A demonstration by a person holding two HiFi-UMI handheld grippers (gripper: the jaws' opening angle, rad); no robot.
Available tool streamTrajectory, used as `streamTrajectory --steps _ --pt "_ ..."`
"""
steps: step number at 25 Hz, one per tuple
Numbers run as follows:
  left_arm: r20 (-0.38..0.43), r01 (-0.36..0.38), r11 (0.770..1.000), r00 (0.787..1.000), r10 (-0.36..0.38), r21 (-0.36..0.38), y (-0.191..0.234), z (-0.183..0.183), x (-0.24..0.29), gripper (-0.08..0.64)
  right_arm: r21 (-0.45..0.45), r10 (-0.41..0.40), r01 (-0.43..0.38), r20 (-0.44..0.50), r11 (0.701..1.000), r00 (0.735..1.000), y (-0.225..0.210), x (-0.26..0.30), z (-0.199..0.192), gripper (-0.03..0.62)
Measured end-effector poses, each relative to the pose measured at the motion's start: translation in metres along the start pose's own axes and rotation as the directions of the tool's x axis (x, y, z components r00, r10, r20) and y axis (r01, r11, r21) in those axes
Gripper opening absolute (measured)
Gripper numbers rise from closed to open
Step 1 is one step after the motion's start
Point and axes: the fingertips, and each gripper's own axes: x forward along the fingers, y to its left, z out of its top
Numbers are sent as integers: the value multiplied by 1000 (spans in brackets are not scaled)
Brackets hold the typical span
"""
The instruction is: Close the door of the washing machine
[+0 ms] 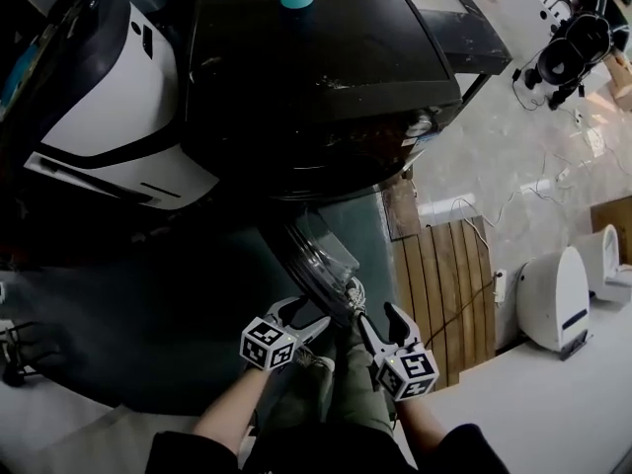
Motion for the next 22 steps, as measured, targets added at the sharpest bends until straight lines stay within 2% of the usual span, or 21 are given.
streamTrajectory --steps 5,12,18,22 --pt "-20 34 999 999 -33 34 -3 31 36 299 37 -40 39 11 999 999 -32 1 11 236" --pt "-13 44 998 999 -43 47 -2 69 76 298 67 -84 83 8 994 996 -73 7 29 232" --pt "-10 33 998 999 -32 52 5 96 98 294 46 -85 86 -25 995 996 -101 33 35 227" --pt "-20 30 998 999 -29 46 11 108 107 280 80 -78 80 -30 994 997 -111 56 40 225"
